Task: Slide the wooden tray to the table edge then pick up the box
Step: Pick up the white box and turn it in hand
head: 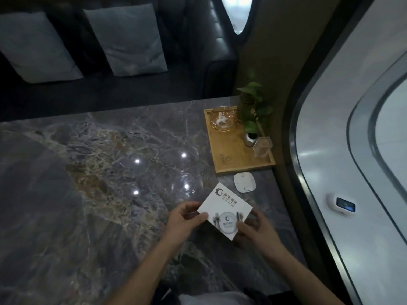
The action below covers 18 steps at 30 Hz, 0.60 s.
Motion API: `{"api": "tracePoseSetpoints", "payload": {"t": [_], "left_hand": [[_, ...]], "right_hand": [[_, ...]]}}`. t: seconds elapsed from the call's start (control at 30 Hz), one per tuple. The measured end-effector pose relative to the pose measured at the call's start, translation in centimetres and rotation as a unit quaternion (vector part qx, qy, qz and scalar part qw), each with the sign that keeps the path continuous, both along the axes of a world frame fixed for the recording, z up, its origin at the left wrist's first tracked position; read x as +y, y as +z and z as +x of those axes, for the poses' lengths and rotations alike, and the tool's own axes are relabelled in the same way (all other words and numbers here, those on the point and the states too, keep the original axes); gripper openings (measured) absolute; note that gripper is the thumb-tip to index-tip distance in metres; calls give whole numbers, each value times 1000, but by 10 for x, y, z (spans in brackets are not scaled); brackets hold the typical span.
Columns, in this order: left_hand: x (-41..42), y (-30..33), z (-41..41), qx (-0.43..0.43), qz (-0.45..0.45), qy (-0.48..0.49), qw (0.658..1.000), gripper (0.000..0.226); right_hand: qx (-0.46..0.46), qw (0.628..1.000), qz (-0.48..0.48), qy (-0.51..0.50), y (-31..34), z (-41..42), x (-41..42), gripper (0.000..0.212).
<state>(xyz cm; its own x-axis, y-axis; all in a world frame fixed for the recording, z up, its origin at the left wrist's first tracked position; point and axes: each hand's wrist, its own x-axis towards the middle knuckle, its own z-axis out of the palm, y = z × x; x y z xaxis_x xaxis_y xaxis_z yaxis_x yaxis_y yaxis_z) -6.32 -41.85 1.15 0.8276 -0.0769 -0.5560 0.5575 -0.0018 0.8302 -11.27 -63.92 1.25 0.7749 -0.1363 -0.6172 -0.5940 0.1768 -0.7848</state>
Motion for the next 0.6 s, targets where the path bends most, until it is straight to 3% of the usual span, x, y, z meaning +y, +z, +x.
{"api": "tracePoseSetpoints", "payload": {"t": [0.13,0.37,0.6], "left_hand": [[-18,-7,1,8,6,5,1000,27],[-56,-19,9,-21,41,-52,998,17],[-101,-30,21,-65,72,-127,987,23]], "right_hand": [[26,999,11,-45,-5,-11,-7,50],[56,991,-10,-122,-5,-28,-24,22],[100,974,57,-194,0,-43,-34,20]]}}
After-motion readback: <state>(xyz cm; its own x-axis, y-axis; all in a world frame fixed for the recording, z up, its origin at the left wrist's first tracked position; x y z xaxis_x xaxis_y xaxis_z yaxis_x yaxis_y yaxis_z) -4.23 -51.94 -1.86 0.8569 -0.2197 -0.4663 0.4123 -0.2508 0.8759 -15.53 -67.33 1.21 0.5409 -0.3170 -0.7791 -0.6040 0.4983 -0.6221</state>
